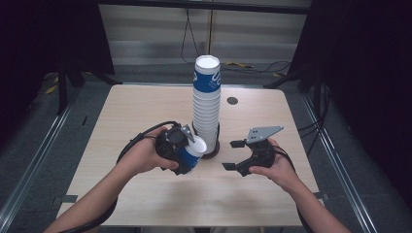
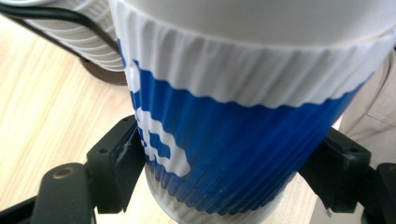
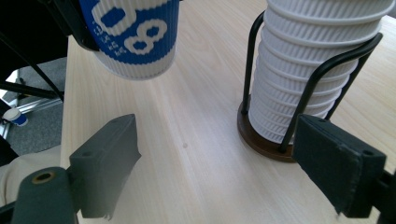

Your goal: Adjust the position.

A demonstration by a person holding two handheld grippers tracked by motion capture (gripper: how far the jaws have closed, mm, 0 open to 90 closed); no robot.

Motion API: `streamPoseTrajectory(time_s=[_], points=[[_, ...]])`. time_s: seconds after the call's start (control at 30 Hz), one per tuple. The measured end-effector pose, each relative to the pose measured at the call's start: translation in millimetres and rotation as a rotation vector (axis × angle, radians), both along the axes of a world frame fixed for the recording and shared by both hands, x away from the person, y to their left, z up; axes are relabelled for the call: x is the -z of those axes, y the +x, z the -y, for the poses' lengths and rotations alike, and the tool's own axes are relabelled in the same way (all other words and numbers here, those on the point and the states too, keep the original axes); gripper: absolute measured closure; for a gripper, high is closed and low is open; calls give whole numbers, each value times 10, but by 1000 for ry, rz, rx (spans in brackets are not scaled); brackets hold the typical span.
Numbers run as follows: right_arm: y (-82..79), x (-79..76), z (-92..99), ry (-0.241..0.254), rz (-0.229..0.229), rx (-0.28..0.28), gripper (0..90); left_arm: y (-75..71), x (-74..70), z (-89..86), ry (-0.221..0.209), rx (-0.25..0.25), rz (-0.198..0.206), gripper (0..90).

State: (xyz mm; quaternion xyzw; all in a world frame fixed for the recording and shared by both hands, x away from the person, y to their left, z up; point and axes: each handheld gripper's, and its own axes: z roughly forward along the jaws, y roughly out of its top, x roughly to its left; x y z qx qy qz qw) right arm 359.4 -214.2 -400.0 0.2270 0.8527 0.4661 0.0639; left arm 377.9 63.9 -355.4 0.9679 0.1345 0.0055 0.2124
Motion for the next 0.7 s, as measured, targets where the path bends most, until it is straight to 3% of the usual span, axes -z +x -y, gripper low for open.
streamPoseTrajectory(time_s=[0.07, 0.1, 0.13, 0.4, 0.63, 0.7], points=[[-14, 8, -5, 6, 0, -8, 140, -4, 23, 33, 8, 6, -3, 217], [-20, 11, -8, 10, -4, -11, 140, 8, 21, 43, 33, 27, 0, 217], [-28, 15, -13, 2, -3, -18, 140, -4, 37, 61, 22, 13, -6, 218], [-32, 27, -18, -13, -6, -31, 140, -9, 86, 148, 67, 55, -13, 218], [-12, 33, -89, -8, -13, -59, 140, -15, 149, 198, 90, 43, -12, 218], [-9, 25, -111, -14, -15, -63, 140, -9, 153, 213, 105, 53, -34, 219]])
